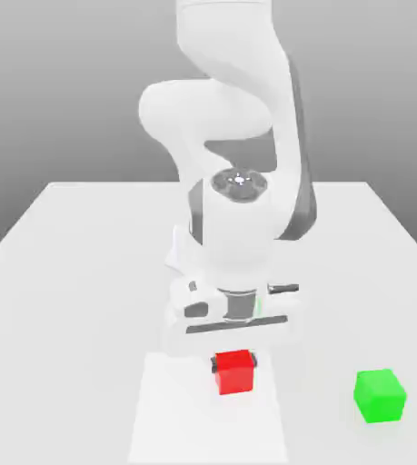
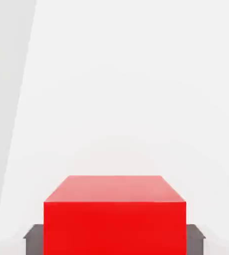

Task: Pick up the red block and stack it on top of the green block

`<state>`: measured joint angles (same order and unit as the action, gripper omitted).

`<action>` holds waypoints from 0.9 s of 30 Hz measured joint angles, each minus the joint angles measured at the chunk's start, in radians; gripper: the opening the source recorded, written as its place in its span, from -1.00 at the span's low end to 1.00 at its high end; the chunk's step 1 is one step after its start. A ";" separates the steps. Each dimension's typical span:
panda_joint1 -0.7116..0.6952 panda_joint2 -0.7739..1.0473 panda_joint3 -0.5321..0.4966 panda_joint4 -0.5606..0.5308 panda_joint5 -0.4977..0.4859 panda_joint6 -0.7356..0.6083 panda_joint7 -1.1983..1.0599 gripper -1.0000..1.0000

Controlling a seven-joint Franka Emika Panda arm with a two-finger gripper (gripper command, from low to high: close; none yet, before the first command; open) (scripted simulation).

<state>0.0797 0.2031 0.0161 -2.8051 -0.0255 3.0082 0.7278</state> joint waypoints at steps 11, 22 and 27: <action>-0.010 -0.210 0.044 0.022 0.015 -0.234 0.012 -1.00; 0.203 -0.004 0.228 0.303 -0.087 -0.314 0.202 -1.00; 0.222 0.059 0.204 0.309 -0.123 -0.259 0.229 1.00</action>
